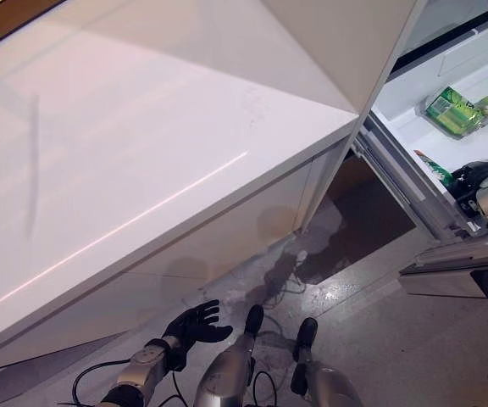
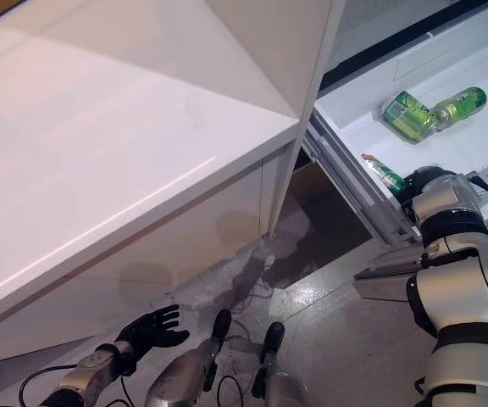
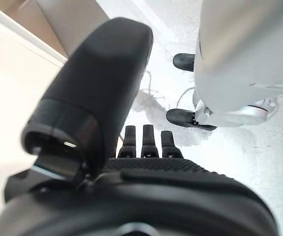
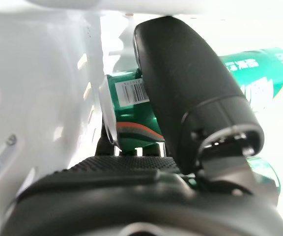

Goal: Put drinks into fridge and close the fridge

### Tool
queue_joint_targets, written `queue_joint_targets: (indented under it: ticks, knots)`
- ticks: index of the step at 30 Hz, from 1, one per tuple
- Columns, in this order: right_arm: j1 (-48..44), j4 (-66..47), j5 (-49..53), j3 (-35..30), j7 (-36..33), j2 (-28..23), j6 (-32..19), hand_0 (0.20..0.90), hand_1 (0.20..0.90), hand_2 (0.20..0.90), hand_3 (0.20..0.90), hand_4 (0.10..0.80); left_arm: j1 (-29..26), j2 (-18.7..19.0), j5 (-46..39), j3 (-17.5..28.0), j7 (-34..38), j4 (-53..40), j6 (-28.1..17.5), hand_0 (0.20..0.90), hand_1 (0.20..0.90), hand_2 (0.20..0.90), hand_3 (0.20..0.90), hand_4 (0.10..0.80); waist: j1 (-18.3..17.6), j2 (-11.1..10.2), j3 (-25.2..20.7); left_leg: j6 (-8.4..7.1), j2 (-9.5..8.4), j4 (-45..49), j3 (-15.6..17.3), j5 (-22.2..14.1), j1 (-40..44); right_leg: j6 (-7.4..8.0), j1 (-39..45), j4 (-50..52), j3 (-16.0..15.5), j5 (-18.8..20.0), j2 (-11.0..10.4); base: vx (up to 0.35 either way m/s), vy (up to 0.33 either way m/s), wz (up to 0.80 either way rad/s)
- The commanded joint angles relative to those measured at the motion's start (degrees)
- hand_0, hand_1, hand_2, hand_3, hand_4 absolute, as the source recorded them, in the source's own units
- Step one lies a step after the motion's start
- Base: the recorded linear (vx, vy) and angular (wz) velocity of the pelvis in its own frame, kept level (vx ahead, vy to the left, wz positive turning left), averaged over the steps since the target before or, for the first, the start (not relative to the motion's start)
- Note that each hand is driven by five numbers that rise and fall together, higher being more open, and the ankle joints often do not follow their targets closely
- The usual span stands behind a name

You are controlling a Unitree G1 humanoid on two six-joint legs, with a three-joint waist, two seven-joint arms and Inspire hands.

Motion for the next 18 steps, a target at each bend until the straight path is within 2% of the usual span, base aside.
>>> queue_joint_targets:
  ticks: [1, 5, 7, 8, 9, 11, 18]
  knots:
    - [-6.14, -6.84, 12.21, 3.39, -11.06, -3.38, -5.76, 0.900, 0.900, 0.900, 0.900, 0.800, 1.92, 1.48, -2.13, 0.82, 1.70, -0.90, -1.42, 0.900, 0.900, 0.900, 0.900, 0.800, 1.18, -2.02, -1.04, 2.56, -2.60, 2.18, 2.65, -5.74, -0.94, -4.93, -3.33, 9.42, 1.55, -9.43, 2.58, -0.013, 0.062, -0.03]
    - [-1.25, -22.98, 23.03, -4.93, -25.67, -5.97, -14.20, 0.900, 0.900, 0.900, 0.900, 0.800, 3.85, 1.17, -1.35, 2.73, 2.78, -0.99, -1.36, 0.900, 0.900, 0.900, 0.900, 0.800, -0.89, -3.23, -1.85, 2.70, -2.11, 1.29, 4.06, -6.20, 0.43, -4.48, -2.92, 9.47, 2.74, -9.37, 2.95, -0.010, 0.048, -0.07]
    - [1.52, -28.01, 24.06, -9.04, -29.14, -6.60, -17.86, 0.900, 0.900, 0.900, 0.900, 0.800, 4.46, 1.13, -0.82, 3.18, 2.76, -0.38, -1.46, 0.900, 0.900, 0.900, 0.900, 0.800, -1.68, -3.65, -2.26, 2.81, -2.05, 1.32, 4.67, -6.53, 0.90, -4.25, -2.67, 9.49, 3.30, -9.32, 3.04, -0.002, 0.044, -0.10]
    - [5.44, -34.15, 25.48, -13.99, -31.34, -7.02, -21.00, 0.900, 0.900, 0.900, 0.900, 0.800, 5.03, 0.78, 0.43, 3.88, 2.61, 1.04, -1.40, 0.900, 0.900, 0.900, 0.900, 0.800, -2.92, -4.17, -3.20, 3.01, -2.00, 1.46, 5.59, -7.03, 1.57, -3.94, -2.24, 9.39, 4.21, -9.18, 3.14, 0.003, 0.050, -0.06]
    - [6.29, -34.85, 25.41, -14.76, -31.57, -6.98, -21.24, 0.900, 0.900, 0.900, 0.900, 0.800, 5.08, 0.91, 0.58, 3.81, 2.52, 1.19, -1.40, 0.900, 0.900, 0.900, 0.900, 0.800, -2.78, -4.32, -3.30, 3.03, -1.99, 1.49, 5.72, -7.10, 1.67, -3.91, -2.15, 9.34, 4.35, -9.16, 3.16, 0.005, 0.076, -0.19]
    - [12.91, -42.79, 27.73, -21.73, -33.48, -7.54, -25.21, 0.900, 0.900, 0.900, 0.900, 0.800, 5.33, 0.27, 2.44, 4.44, 2.42, 3.93, -1.13, 0.900, 0.900, 0.900, 0.900, 0.800, -4.99, -5.11, -5.18, 3.65, -2.15, 2.43, 7.52, -8.45, 2.91, -3.60, -1.07, 9.10, 6.57, -9.02, 3.42, 0.014, 0.071, -0.26]
    - [26.26, -48.17, 36.21, -34.64, -35.59, -5.66, -32.92, 0.900, 0.900, 0.900, 0.900, 0.800, 4.64, -1.55, 5.93, 3.57, 2.23, 7.36, -0.11, 0.900, 0.900, 0.900, 0.900, 0.800, -8.12, -6.26, -9.24, 5.09, -2.48, 8.21, 10.94, -12.88, 5.20, -3.02, 2.05, 11.35, 10.39, -10.04, 3.12, 0.025, 0.033, -0.40]
